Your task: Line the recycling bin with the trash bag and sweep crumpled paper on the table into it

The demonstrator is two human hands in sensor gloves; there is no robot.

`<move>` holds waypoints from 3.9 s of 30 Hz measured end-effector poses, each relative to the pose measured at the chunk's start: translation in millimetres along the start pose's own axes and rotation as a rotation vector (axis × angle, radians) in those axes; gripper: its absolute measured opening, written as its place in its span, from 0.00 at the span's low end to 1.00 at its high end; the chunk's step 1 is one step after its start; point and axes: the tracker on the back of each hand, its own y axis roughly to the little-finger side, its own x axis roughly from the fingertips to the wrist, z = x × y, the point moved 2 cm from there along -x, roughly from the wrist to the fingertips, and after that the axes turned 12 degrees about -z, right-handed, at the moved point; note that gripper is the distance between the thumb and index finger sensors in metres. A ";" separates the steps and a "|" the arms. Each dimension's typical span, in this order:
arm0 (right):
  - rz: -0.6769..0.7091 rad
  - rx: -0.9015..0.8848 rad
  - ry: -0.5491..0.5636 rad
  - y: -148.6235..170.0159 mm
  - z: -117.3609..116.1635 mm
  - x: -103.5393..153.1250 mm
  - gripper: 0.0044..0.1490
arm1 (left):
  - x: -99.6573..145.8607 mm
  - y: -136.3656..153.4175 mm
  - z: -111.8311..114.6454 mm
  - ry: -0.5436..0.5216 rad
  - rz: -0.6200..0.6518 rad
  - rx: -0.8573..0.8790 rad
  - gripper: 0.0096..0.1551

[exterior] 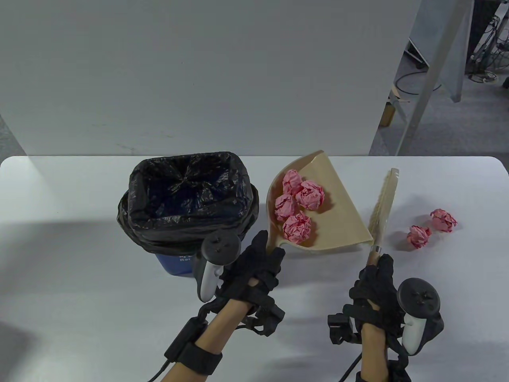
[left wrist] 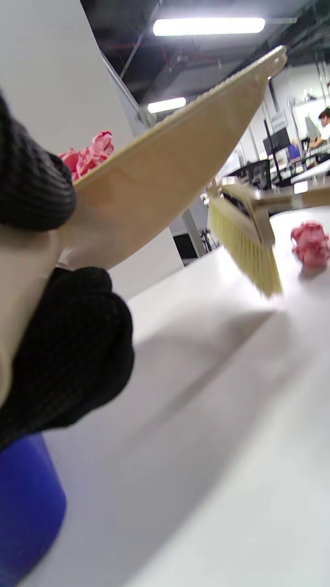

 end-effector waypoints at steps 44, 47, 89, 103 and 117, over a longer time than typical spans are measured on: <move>0.014 0.003 -0.050 -0.1 -10.9 -0.6 0.37 | 91.9 5.9 -211.3 -1.138 0.042 -0.826 0.41; 0.015 0.004 -0.049 0.0 -11.0 -0.5 0.37 | 96.9 3.5 -214.9 -1.142 0.039 -0.749 0.41; 0.107 -0.086 0.057 -8.7 6.0 8.8 0.38 | -43.1 27.8 27.0 0.069 0.059 -0.045 0.46; 0.194 0.056 0.218 -18.9 20.7 3.4 0.39 | -61.8 86.7 58.1 0.060 -0.104 -0.286 0.46; 0.028 0.362 0.474 0.6 63.1 -51.3 0.37 | -68.2 90.3 69.0 0.116 -0.142 -0.369 0.46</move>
